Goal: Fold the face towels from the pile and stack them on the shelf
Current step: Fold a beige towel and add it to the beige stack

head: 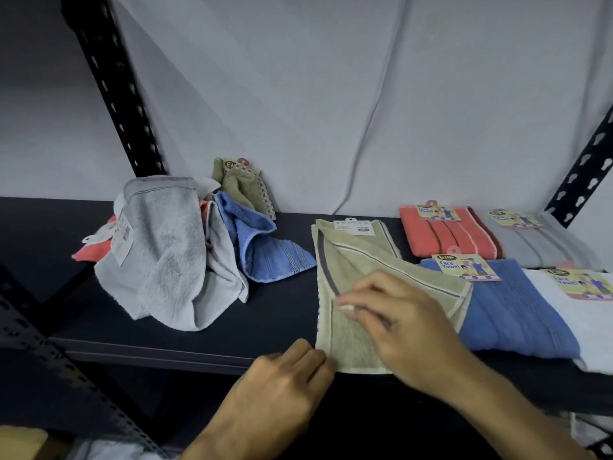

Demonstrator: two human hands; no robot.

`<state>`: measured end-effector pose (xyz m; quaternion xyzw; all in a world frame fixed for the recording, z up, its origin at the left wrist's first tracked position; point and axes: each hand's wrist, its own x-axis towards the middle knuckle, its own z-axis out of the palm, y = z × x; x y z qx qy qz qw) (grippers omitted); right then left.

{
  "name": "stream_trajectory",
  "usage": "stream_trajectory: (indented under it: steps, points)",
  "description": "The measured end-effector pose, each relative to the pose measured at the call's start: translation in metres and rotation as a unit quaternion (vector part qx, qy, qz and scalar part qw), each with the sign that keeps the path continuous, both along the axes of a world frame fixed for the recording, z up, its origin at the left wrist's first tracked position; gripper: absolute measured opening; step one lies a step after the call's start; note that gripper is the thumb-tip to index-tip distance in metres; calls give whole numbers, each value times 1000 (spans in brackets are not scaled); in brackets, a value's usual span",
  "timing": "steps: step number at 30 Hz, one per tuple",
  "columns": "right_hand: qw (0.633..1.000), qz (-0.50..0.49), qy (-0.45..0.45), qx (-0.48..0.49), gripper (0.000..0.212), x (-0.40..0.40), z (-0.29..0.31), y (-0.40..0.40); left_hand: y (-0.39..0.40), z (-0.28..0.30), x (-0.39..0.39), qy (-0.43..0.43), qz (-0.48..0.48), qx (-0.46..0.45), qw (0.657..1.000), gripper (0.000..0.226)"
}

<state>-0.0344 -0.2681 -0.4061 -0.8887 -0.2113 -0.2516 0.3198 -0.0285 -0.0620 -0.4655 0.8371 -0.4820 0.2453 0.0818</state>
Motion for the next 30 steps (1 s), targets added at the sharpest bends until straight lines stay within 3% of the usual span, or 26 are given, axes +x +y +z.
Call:
stream_trajectory:
  steps: [4,6,12,17,21,25,30]
  points:
    - [985,5,10,-173,43,-10,-33,3,4,-2,-3,8,9,-20,1000,16]
    - [981,-16,1,-195,43,-14,-42,5,5,-2,-5,14,20,-33,999,11]
    - [986,-70,-72,-134,22,-18,-54,10,8,-5,-7,32,36,-69,996,9]
    - [975,-158,-149,-51,29,-13,-45,8,8,-7,-8,34,26,-74,996,10]
    - [953,-208,-205,-78,36,-16,-41,5,6,-8,-9,30,17,-81,996,10]
    - [971,-128,-154,-128,32,-27,-63,16,6,-7,-9,26,14,-78,997,9]
    - [991,-75,-85,-68,23,-29,-74,24,8,-6,-8,13,19,-87,996,7]
